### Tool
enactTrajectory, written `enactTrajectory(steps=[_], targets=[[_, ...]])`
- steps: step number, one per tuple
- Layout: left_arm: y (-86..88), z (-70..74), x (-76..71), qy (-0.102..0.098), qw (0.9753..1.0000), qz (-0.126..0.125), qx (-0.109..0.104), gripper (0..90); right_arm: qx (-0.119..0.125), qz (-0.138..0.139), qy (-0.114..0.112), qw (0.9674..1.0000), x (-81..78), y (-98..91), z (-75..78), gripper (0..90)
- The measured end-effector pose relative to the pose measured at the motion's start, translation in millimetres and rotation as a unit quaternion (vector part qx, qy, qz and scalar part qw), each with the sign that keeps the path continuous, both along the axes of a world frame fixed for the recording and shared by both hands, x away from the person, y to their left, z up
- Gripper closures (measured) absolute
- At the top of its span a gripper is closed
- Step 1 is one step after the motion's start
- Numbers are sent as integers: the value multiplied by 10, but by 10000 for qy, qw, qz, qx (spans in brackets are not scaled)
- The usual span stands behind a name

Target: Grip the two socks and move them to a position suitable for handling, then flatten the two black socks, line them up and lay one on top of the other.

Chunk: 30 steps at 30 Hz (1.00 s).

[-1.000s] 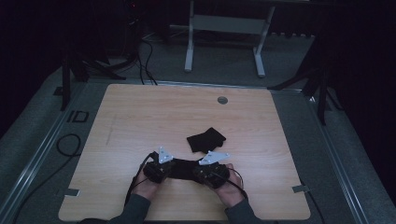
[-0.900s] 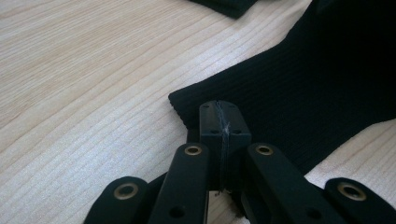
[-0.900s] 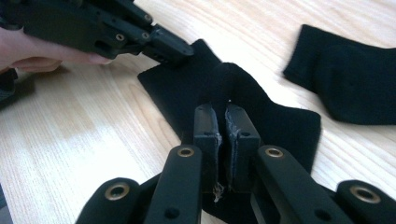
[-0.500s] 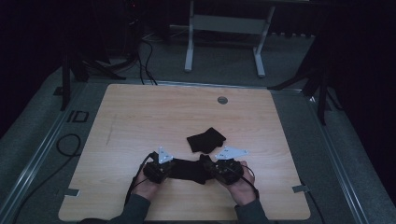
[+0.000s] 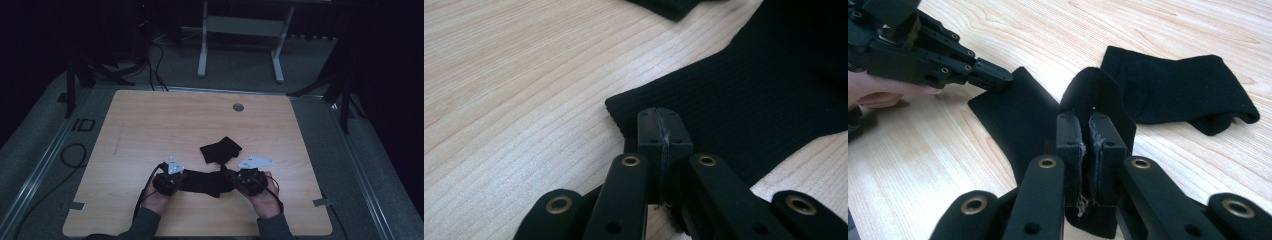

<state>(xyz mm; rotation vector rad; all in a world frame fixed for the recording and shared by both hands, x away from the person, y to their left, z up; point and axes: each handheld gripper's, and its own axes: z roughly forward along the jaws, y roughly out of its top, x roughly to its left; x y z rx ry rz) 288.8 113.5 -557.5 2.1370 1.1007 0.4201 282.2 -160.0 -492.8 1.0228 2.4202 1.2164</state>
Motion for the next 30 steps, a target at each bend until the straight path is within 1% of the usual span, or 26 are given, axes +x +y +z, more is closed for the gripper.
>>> enactTrajectory(steps=[3, 16, 21, 25, 30], targets=[[-12, 1, -8, -39, 10000, -10, 69, 900, 23, -51, 15, 10000, 10, -30, 2, 846], [-8, 3, -8, -30, 10000, -27, 89, 900, 81, -298, 68, 9995, 67, -228, -7, 845], [-8, 2, -8, -32, 10000, -25, 80, 900, -103, -512, 58, 9986, 104, -321, -39, 844], [-5, 1, -9, -32, 10000, -24, 70, 900, -113, -622, 183, 9978, 141, -401, -84, 843], [-3, 1, -7, -29, 10000, -37, 70, 900, -118, -725, 251, 9970, 155, -492, -86, 830]])
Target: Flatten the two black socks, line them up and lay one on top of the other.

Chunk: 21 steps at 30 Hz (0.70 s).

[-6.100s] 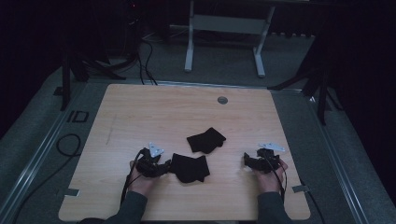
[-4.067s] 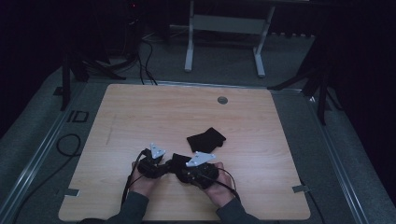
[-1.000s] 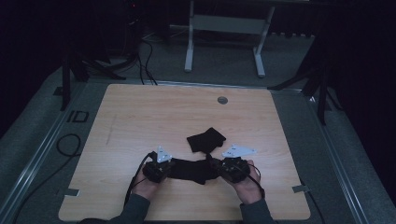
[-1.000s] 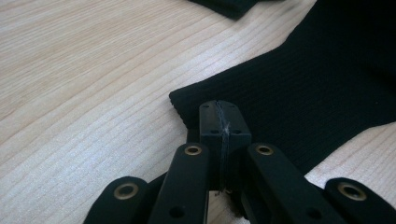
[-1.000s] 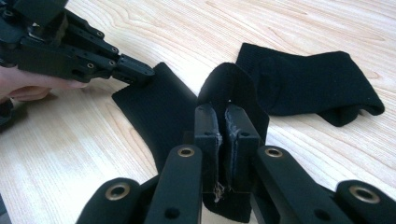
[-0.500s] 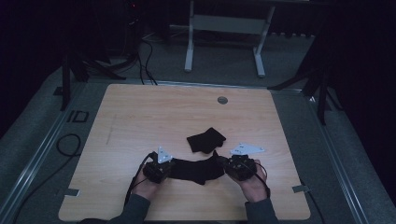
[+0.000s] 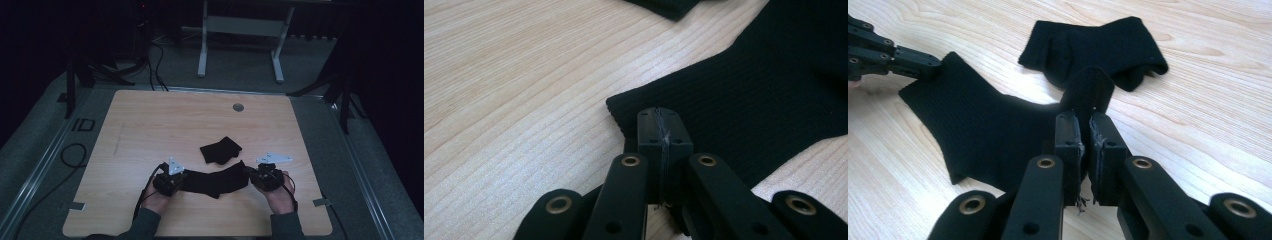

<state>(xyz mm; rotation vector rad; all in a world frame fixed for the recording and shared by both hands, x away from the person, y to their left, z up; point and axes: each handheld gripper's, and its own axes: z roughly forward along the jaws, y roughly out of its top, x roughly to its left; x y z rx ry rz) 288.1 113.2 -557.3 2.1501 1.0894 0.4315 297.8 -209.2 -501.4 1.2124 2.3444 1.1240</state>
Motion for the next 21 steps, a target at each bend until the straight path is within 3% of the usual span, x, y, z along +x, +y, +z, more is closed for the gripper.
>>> enactTrajectory(steps=[7, 21], targets=[[8, -2, 7, 3, 10000, -27, -18, 900, -142, -19, 66, 9999, -9, -92, 2, 816], [21, -6, 31, -5, 9999, -134, -22, 900, -371, -459, -26, 9983, 5, -311, 54, 792]])
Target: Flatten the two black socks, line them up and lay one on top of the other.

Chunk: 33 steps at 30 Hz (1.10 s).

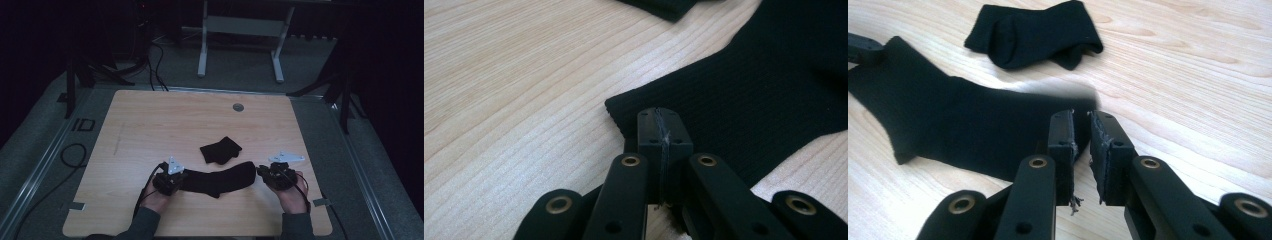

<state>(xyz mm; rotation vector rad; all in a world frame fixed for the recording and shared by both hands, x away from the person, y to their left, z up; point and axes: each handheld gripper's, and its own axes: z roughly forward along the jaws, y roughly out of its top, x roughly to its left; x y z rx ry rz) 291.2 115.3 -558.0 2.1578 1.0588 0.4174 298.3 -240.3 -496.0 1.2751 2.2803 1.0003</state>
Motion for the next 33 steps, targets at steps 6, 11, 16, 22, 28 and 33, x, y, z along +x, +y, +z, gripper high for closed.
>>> enactTrajectory(steps=[6, 11, 16, 22, 28, 33], targets=[[9, 3, 29, -20, 9999, -89, 48, 900, 14, 4, -59, 10000, 7, 17, 22, 764], [20, 6, 56, -90, 9998, -150, 125, 895, -22, 129, -55, 9999, 18, 99, 11, 743], [39, 28, 80, -160, 9993, -226, 256, 809, -19, 181, -13, 9998, 37, 140, -9, 736], [92, 52, 112, -211, 9995, 19, 227, 709, 0, 297, -1, 9996, 77, 242, -21, 731], [-11, 165, -55, -266, 9991, -294, -133, 720, -54, 490, -90, 9987, 202, 447, -16, 729], [-188, 90, -140, -67, 9981, -606, 39, 801, -209, 730, -58, 9971, 361, 684, -101, 722]])
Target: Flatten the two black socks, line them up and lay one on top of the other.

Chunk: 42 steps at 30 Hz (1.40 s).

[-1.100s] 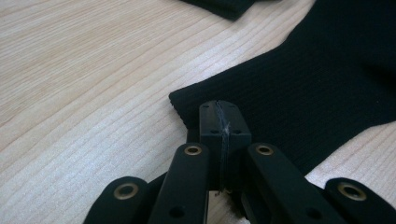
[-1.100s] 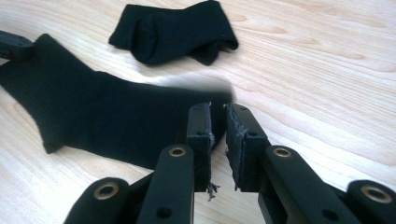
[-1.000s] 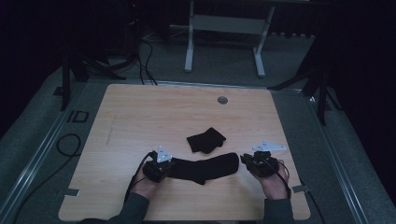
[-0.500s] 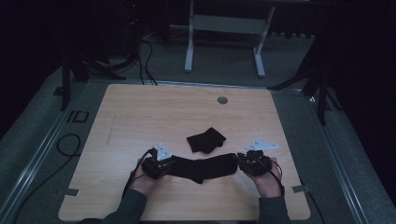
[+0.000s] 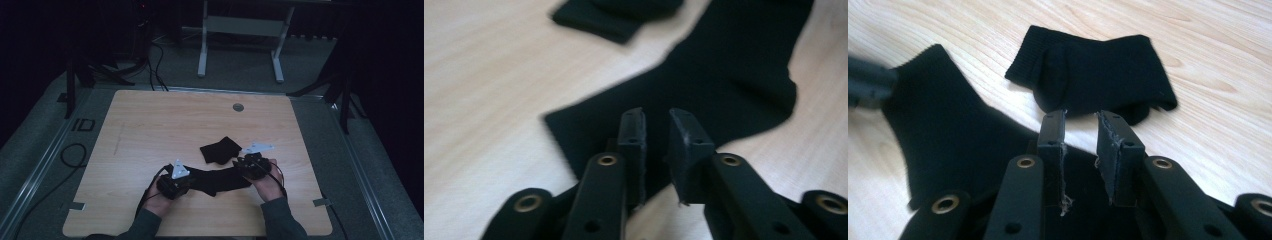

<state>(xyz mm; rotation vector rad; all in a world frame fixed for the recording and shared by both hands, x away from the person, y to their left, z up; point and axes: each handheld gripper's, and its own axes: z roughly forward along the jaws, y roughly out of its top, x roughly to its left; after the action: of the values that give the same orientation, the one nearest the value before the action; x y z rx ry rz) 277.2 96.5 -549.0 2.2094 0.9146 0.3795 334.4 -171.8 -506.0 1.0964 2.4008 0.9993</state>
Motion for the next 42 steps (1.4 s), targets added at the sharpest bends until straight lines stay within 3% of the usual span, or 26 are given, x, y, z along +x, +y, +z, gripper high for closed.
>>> enactTrajectory(steps=[3, 8, 9, 15, 18, 22, 29, 42], targets=[[-72, -57, -13, 46, 9998, -108, 179, 835, -69, 100, 39, 9999, 87, 140, -56, 720], [-69, -60, -9, 80, 9998, -111, 169, 868, -249, 224, 58, 9994, 183, 313, -129, 713], [-53, -65, -2, 95, 9998, -92, 153, 874, -345, 317, 115, 9988, 245, 435, -177, 698], [-29, -59, 6, 88, 9997, -74, 212, 879, -593, 353, 327, 9971, 340, 641, -312, 690], [-16, -57, 11, 86, 9997, -71, 217, 879, -772, 280, 430, 9957, 373, 694, -374, 795], [20, -53, 34, 89, 9997, -18, 229, 879, -662, 344, 550, 9957, 351, 726, -360, 878], [64, -52, 63, 78, 9996, 110, 233, 883, -328, 480, 633, 9963, 290, 748, -281, 882], [68, -61, 69, 52, 9997, 105, 233, 881, -12, 455, 586, 9972, 292, 697, -163, 883]])
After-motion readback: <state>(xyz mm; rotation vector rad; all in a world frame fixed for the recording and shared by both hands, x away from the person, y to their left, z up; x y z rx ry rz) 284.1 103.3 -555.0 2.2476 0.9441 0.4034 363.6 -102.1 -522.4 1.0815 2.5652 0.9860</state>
